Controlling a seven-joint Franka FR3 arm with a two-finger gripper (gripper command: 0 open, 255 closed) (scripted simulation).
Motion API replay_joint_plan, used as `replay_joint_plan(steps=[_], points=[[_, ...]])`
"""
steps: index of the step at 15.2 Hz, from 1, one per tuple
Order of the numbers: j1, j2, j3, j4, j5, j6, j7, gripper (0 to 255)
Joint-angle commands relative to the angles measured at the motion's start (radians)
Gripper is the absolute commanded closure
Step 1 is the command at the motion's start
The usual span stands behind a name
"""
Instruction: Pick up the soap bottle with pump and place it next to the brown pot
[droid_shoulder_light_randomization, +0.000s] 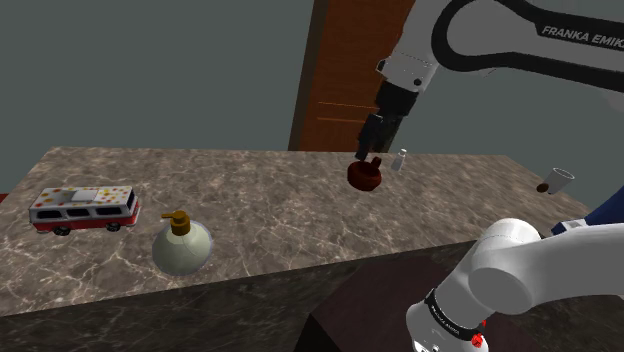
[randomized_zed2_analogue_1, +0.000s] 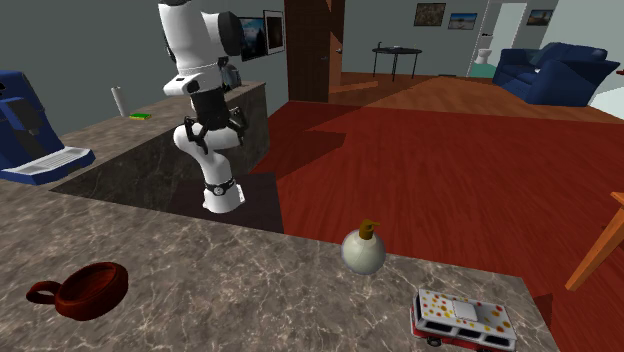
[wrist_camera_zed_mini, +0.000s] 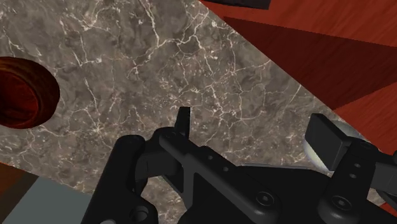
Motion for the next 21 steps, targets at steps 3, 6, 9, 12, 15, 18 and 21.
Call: replay_joint_plan(steps=[3,6,9,12,15,18,21], points=[[0.020,0.087,0.081,0.015,0.027,0.093,0.068,0],[0.031,0.162,0.141,0.039,0.036,0.160,0.120,0],[0.038,0.246,0.201,0.074,0.033,0.223,0.175,0],[0.041,0.338,0.259,0.119,0.015,0.282,0.234,0],[0.044,0.439,0.315,0.176,-0.021,0.333,0.302,0],[0.049,0.548,0.367,0.244,-0.078,0.376,0.377,0],[0.063,0.666,0.409,0.324,-0.154,0.406,0.460,0]])
